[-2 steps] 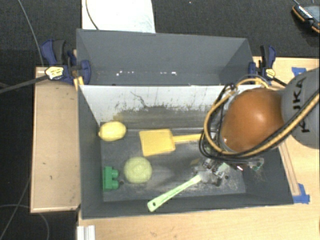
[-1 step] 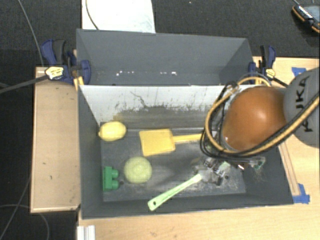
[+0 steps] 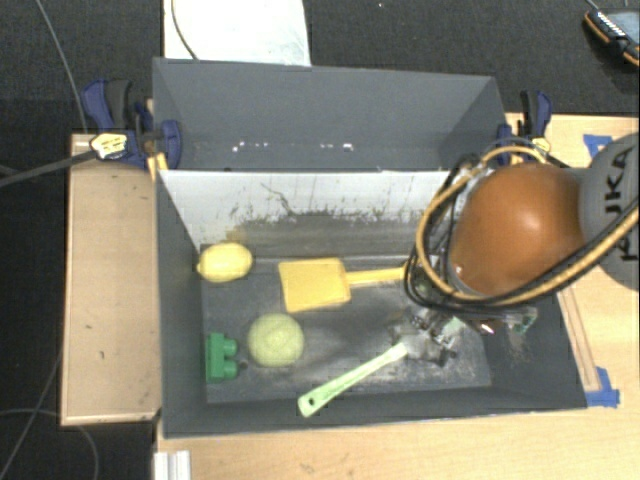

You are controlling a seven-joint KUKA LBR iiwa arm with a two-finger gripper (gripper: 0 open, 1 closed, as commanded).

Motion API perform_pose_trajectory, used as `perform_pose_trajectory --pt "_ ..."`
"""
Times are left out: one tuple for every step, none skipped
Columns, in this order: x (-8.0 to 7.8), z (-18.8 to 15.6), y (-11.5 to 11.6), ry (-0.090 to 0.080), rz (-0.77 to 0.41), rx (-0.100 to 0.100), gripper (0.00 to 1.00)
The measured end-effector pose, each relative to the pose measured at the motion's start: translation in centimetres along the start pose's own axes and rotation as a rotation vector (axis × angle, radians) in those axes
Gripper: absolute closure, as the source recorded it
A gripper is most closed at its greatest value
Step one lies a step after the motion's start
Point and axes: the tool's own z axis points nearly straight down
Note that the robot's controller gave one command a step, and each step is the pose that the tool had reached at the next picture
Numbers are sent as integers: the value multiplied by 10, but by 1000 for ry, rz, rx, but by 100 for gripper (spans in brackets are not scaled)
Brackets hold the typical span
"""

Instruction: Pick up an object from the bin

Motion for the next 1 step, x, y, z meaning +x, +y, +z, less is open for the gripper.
perform_pose_trajectory --pt "-1 -9 0 -2 5 1 100"
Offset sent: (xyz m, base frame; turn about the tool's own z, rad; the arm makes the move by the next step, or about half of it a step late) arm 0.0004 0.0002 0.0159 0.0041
